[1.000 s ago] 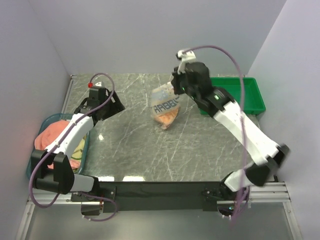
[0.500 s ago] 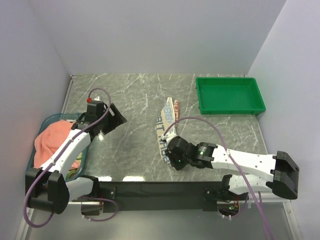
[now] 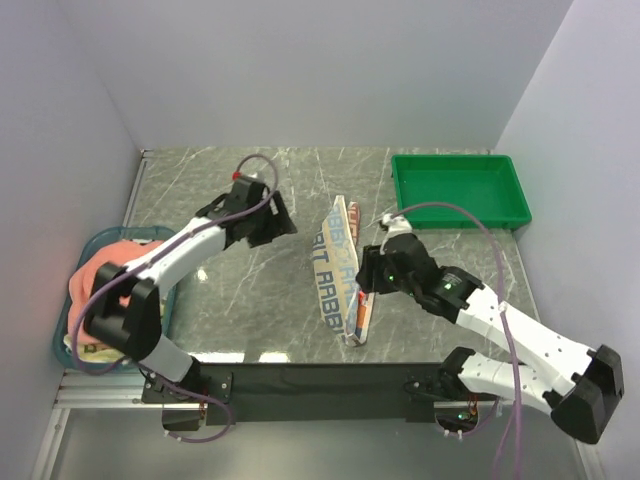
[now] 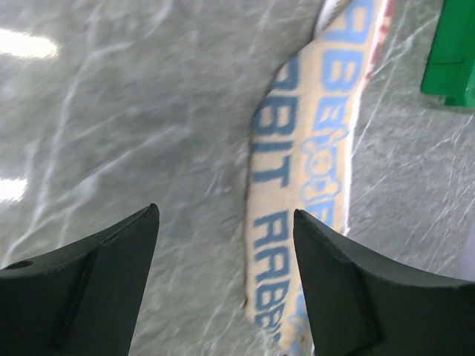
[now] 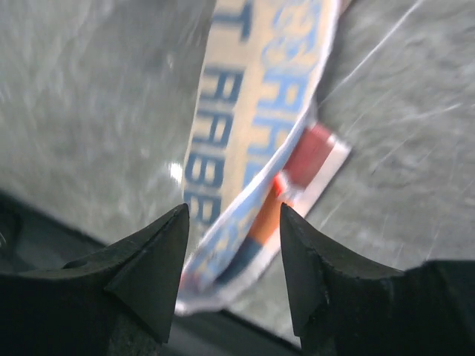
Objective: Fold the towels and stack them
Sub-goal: Flatten out the crumpled towel
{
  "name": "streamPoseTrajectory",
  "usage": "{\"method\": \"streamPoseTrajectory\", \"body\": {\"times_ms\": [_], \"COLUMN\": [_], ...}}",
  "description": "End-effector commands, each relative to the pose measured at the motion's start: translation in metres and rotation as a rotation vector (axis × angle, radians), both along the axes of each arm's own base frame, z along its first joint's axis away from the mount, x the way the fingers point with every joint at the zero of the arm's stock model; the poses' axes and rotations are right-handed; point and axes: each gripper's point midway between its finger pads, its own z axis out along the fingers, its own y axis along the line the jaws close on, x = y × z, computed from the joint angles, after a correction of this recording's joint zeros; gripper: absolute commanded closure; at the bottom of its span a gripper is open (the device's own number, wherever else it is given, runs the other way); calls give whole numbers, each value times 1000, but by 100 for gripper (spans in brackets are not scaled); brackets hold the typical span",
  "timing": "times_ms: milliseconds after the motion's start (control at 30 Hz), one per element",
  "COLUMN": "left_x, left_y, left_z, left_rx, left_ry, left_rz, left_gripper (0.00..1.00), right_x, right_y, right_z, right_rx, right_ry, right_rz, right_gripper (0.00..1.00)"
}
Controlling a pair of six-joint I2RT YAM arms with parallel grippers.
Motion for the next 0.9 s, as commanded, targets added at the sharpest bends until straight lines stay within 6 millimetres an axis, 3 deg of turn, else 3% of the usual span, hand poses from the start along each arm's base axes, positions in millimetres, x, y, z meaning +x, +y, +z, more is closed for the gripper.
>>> {"method": "streamPoseTrajectory", "body": {"times_ms": [0,67,100,167,267,467,500,600,700,867], "left_x": [30,37,40,43,30,-36,-57,-96,-122,-140], "left_y": [-33,-46,-59,-72,-94,-102,-103,-113,-129,-151], "left_z": [23,22,32,24,28,12,4,-4,-8,-10], "left_rx": [0,17,9,22,32,22,30,19,12,39], "left_ry": [-68,-69,-83,-58,-49,6,23,63,77,81], "left_rz": [-28,-46,-69,-94,-149,-211,-241,-304,-363,-433], "left_gripper": [22,21,22,22,22,22,22,22,22,23], "right_x": [20,24,30,36,47,62,60,64,69,70], "right_y": [-12,-12,-19,-23,-34,-32,-26,-24,-32,-30], "right_z": [-10,-25,-36,-49,-68,-92,-96,-103,-115,-125], "right_rx": [76,109,105,105,85,39,53,47,-3,-4], "right_ry": [7,39,63,82,106,130,154,160,169,183], "right_rz": [-99,-101,-133,-164,-216,-213,-186,-190,-230,-230], "right_gripper": [41,41,42,42,42,41,41,39,39,40]}}
